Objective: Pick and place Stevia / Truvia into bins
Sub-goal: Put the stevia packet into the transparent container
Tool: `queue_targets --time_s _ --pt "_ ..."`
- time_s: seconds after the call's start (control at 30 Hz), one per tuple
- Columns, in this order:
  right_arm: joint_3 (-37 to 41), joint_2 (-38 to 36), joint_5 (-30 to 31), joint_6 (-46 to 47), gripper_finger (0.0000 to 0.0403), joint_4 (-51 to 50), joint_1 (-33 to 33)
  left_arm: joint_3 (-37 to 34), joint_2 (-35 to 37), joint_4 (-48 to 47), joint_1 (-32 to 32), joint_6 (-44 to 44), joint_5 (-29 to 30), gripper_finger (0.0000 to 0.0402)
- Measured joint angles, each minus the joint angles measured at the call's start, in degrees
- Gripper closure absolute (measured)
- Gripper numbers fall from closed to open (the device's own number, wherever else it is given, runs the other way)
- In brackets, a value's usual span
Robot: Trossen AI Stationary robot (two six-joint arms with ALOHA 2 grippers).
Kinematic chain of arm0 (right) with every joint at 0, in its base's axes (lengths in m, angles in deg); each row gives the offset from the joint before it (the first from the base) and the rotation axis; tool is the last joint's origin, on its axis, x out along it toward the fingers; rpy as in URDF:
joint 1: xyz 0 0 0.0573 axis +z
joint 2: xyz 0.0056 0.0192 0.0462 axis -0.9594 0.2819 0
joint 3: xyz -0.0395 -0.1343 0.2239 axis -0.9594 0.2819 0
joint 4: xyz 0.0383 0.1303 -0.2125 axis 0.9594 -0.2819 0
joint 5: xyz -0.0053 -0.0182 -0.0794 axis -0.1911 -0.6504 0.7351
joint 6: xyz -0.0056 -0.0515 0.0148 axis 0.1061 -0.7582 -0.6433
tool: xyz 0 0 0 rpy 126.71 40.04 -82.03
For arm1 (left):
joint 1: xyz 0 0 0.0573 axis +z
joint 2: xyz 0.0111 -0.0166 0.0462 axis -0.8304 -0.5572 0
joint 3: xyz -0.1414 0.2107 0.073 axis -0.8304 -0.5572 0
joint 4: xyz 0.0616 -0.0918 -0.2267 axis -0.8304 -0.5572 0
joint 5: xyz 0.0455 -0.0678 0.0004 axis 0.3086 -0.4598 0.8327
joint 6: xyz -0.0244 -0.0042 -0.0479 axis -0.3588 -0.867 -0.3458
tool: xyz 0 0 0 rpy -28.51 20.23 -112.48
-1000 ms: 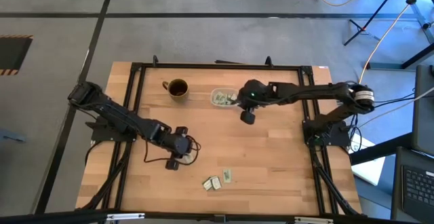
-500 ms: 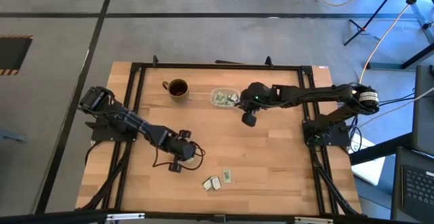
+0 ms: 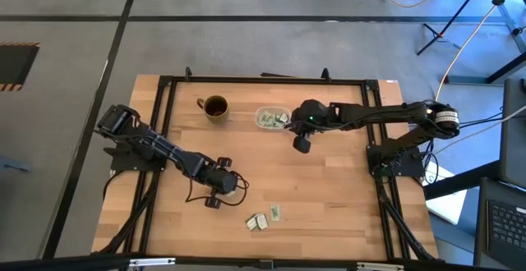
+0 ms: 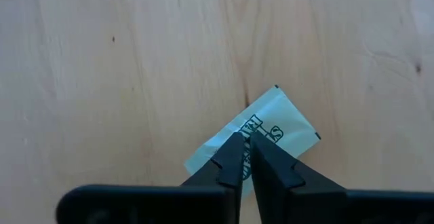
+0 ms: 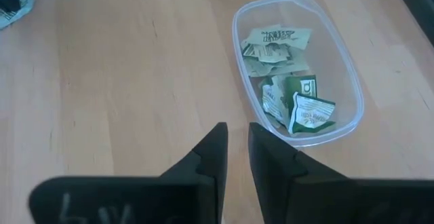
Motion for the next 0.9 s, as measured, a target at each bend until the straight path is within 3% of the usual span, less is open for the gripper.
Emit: queue_targets --time_s 0.17,0.53,0.9 --pt "0.0 0.0 0.0 0.0 0.0338 0.0 0.0 0.0 -0.1 -0.5 0.0 -0.2 -0.9 0.0391" --pt "0.0 0.0 0.0 0.0 0.0338 -0.1 0.0 0.0 -0.4 -0.6 -0.1 -1.5 -2.1 0.0326" --pt "0.0 0.0 0.0 0.0 0.0338 -0.5 0.0 0.2 -2.5 -0.5 -0.1 -0.7 -1.6 0.0374"
